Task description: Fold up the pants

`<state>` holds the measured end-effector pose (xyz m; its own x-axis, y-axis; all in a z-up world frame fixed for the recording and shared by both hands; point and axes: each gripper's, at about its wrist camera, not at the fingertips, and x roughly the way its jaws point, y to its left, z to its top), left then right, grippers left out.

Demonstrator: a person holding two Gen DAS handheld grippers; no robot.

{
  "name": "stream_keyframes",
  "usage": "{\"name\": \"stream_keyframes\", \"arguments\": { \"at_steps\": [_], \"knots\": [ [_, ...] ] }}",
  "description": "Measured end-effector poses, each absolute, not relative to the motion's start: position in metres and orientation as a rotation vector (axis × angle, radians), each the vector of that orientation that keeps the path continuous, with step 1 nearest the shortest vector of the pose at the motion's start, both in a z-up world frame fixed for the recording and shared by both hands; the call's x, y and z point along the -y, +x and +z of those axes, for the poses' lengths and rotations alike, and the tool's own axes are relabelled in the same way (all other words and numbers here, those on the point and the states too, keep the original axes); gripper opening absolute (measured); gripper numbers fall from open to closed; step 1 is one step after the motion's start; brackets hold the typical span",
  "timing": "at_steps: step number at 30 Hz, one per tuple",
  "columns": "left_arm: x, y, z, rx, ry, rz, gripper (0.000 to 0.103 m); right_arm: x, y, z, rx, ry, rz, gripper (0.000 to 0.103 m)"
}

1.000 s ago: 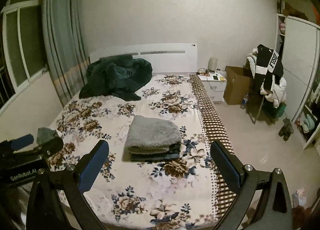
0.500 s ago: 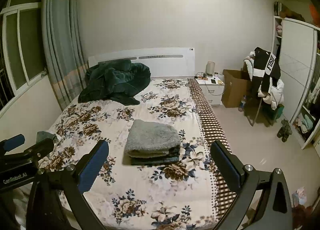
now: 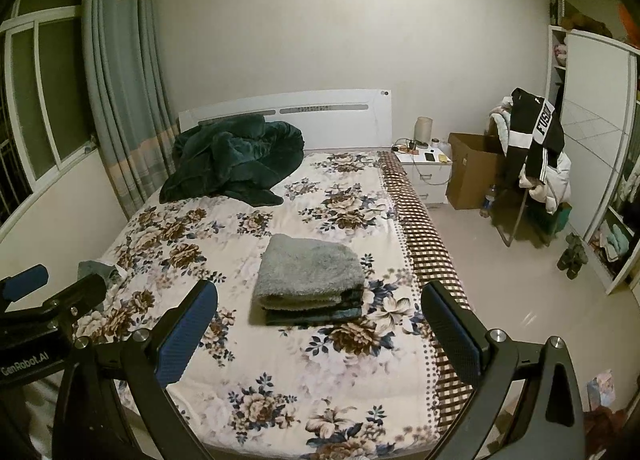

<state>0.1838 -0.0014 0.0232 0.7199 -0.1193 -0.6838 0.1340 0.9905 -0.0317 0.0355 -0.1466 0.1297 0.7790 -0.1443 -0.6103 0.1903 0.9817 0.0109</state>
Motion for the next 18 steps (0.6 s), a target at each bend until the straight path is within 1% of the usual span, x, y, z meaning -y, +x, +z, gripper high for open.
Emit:
{"name": "stream_keyframes", "arguments": {
  "at_steps": [18],
  "knots": [
    [-0.0078,0.1925,0.0285,-0.761,0.028,-0.155,0.103,0.1526,0.0361,0.1303,-0.653,0.079,-0.183,0.103]
  ]
}}
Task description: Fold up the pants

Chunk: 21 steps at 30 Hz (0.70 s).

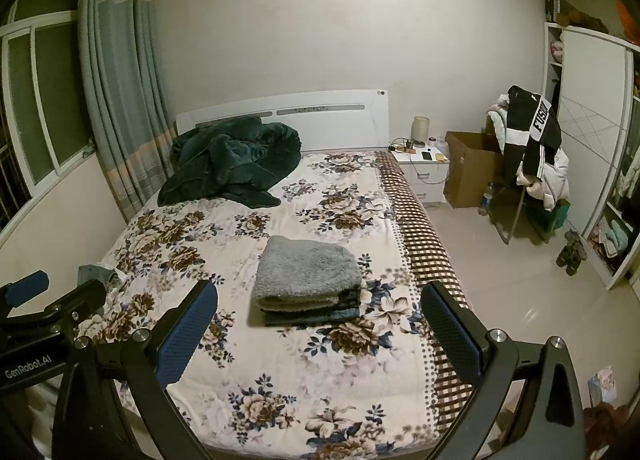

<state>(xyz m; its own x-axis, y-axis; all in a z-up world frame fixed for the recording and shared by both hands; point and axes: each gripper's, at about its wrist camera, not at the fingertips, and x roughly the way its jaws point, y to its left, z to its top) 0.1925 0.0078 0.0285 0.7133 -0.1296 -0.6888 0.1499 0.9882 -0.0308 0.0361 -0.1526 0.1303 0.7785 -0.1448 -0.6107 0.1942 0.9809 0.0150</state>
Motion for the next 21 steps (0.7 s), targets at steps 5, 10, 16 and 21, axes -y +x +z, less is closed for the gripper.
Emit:
{"name": "stream_keyframes", "arguments": {
  "at_steps": [5,10,16,21],
  "knots": [
    [-0.011,0.194,0.028,-0.766,0.031,-0.155,0.103,0.153,0.035,0.131,-0.655,0.081,-0.185,0.103],
    [-0.011,0.192,0.026,-0.772,0.031,-0.156,0.103,0.157,0.034,0.131,-0.667,0.087,-0.190,0.103],
    [-0.012,0.192,0.027,-0.770,0.031,-0.155,0.103,0.161,0.028,0.129,-0.673,0.091,-0.197,0.103],
    [-0.011,0.192,0.026,-0.773,0.032,-0.156,0.103,0.164,0.028,0.130,-0.672,0.092,-0.197,0.103]
  ]
}}
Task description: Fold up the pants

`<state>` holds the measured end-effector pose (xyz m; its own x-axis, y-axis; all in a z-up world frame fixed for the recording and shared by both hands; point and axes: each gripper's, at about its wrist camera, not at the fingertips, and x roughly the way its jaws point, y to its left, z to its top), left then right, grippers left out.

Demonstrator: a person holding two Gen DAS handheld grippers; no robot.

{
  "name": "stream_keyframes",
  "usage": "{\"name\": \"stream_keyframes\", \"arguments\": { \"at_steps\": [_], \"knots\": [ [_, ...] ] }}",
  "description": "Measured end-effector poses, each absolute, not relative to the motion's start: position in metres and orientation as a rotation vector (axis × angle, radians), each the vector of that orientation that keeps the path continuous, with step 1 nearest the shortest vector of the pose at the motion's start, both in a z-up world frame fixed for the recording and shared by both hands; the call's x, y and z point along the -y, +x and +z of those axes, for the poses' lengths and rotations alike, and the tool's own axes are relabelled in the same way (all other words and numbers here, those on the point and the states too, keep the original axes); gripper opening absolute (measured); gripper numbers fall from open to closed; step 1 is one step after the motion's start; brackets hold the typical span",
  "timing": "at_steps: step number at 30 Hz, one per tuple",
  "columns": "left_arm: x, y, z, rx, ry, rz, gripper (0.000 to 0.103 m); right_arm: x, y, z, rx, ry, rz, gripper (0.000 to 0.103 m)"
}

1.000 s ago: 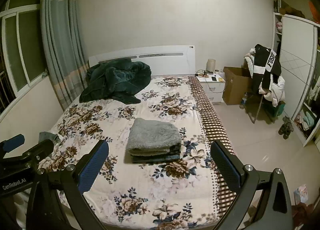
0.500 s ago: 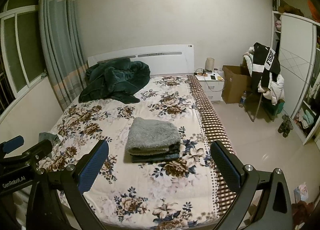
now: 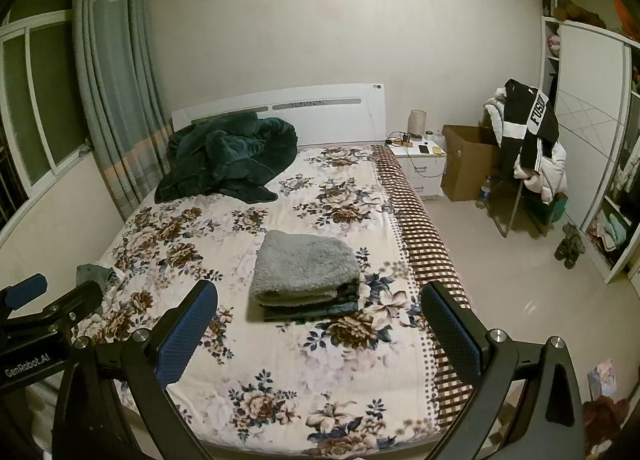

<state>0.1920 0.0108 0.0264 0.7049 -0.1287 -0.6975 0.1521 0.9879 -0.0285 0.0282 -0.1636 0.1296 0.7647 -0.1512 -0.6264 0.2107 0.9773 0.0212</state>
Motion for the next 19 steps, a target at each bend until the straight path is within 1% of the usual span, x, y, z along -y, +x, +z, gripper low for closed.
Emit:
{"name": "stream_keyframes", "arguments": {
  "at_steps": [19],
  "knots": [
    [-0.0097,0.1917,0.0237,-0.771,0.027,-0.166,0.103,0.1724,0.0235,0.1262,-0.679,0.096,-0.200,0.103]
  ]
}}
